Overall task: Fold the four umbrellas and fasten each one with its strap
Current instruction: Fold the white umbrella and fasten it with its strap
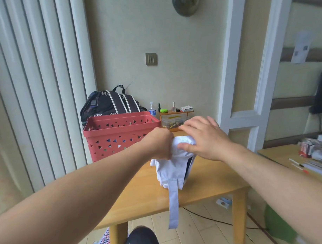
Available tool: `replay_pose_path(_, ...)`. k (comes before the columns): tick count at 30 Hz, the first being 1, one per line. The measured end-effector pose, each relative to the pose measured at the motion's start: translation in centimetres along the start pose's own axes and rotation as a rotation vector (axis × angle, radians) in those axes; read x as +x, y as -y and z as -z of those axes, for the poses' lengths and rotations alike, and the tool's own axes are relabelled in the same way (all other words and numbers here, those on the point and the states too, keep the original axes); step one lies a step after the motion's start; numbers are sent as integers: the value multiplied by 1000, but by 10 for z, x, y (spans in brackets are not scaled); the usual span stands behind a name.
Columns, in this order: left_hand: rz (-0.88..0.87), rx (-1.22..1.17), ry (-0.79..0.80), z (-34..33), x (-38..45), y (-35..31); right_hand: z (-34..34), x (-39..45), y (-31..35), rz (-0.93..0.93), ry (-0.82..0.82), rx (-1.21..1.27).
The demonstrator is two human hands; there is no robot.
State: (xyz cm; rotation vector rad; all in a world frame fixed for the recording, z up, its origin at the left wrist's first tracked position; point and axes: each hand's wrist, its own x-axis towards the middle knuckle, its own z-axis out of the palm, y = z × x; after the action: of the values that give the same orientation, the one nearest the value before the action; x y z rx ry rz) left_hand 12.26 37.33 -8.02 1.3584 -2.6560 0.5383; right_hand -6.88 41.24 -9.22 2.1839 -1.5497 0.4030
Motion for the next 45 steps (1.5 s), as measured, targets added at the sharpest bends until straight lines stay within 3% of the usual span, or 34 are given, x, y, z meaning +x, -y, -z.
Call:
replay_pose_path(4, 16, -105, 3, 6, -2, 0, 10, 8, 11, -12, 143, -230)
replay_pose_path(15, -56, -138, -5, -9, -12, 22, 14, -5, 12, -111, 176, -198)
replay_pose_path(20, -62, 11, -8, -17, -14, 19, 11, -4, 24, -121, 235, -222)
replay_pose_path(24, -153, 26, -37, -14, -6, 4, 7, 1, 29, -196, 351, -89)
replay_pose_path(31, -125, -20, 56, -23, -13, 0, 2, -8, 31, -199, 528, 88)
replay_pose_path(38, -113, -45, 47, -37, -10, 5, -2, -6, 27, -163, 496, 93)
replay_pose_path(45, -55, -39, 55, -24, -7, 3, 5, -11, 18, -218, 541, 266)
